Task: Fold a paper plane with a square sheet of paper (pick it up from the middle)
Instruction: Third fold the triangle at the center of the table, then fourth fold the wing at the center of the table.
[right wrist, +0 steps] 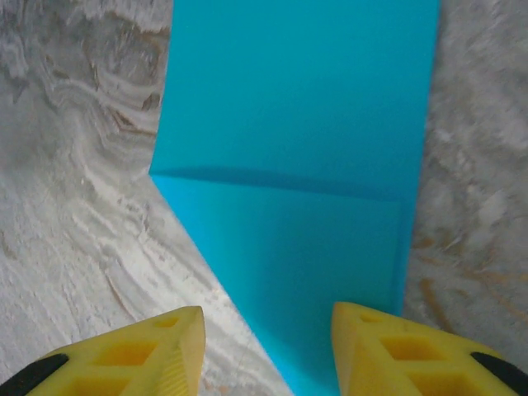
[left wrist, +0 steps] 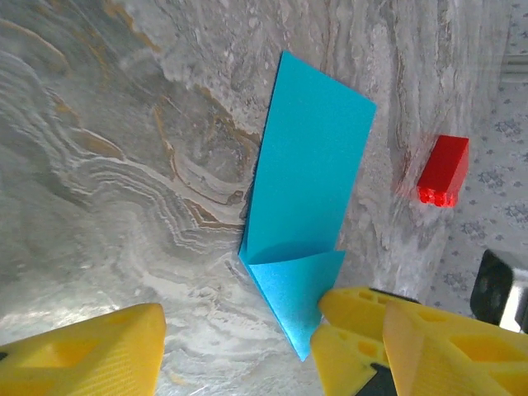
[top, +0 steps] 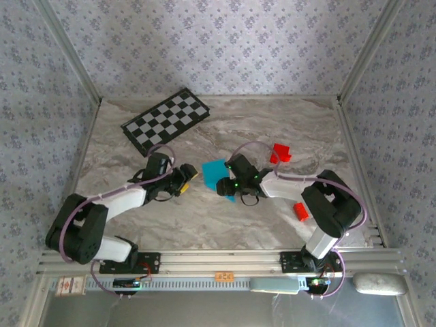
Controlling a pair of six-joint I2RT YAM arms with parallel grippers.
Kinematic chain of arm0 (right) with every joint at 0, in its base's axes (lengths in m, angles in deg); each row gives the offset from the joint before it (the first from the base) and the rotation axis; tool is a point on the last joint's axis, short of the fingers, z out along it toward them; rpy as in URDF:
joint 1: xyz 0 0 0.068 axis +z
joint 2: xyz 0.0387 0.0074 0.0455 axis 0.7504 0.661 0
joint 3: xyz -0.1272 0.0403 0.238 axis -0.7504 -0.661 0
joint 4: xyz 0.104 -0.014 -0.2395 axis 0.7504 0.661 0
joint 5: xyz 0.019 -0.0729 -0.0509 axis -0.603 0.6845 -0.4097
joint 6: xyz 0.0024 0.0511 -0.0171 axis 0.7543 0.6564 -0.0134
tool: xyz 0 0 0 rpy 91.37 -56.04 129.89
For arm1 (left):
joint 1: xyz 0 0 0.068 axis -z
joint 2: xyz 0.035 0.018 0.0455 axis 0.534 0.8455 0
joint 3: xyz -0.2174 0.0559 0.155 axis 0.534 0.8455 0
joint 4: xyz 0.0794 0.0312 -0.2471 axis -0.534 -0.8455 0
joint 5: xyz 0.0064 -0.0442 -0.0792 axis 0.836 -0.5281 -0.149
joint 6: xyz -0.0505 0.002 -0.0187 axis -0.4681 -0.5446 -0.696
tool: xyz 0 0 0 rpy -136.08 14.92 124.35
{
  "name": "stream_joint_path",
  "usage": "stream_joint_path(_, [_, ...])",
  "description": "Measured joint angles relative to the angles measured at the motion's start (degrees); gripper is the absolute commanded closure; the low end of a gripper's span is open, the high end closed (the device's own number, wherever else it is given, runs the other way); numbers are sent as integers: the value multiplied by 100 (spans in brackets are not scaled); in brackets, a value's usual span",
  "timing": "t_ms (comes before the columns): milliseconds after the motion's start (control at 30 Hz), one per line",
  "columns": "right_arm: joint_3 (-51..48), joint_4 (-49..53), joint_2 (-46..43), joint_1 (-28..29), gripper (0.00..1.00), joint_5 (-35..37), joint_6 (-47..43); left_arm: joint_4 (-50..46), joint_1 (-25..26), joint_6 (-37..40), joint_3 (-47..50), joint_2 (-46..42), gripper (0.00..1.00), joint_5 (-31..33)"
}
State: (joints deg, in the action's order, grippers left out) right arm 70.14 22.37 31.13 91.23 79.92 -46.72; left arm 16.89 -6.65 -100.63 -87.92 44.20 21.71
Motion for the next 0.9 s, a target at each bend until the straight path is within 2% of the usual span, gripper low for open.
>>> stream_joint_path(233, [0, -188, 181, -291, 56, -131, 103, 522, 192, -153, -157, 817, 39, -396])
stream_joint_path(500, [0, -280, 308, -396, 60, -348, 232, 883, 341, -267, -356, 1224, 55, -647])
stream_joint_path(900, [-4, -321, 337, -487, 61, -514, 315, 881, 343, -227, -520, 1429, 54, -737])
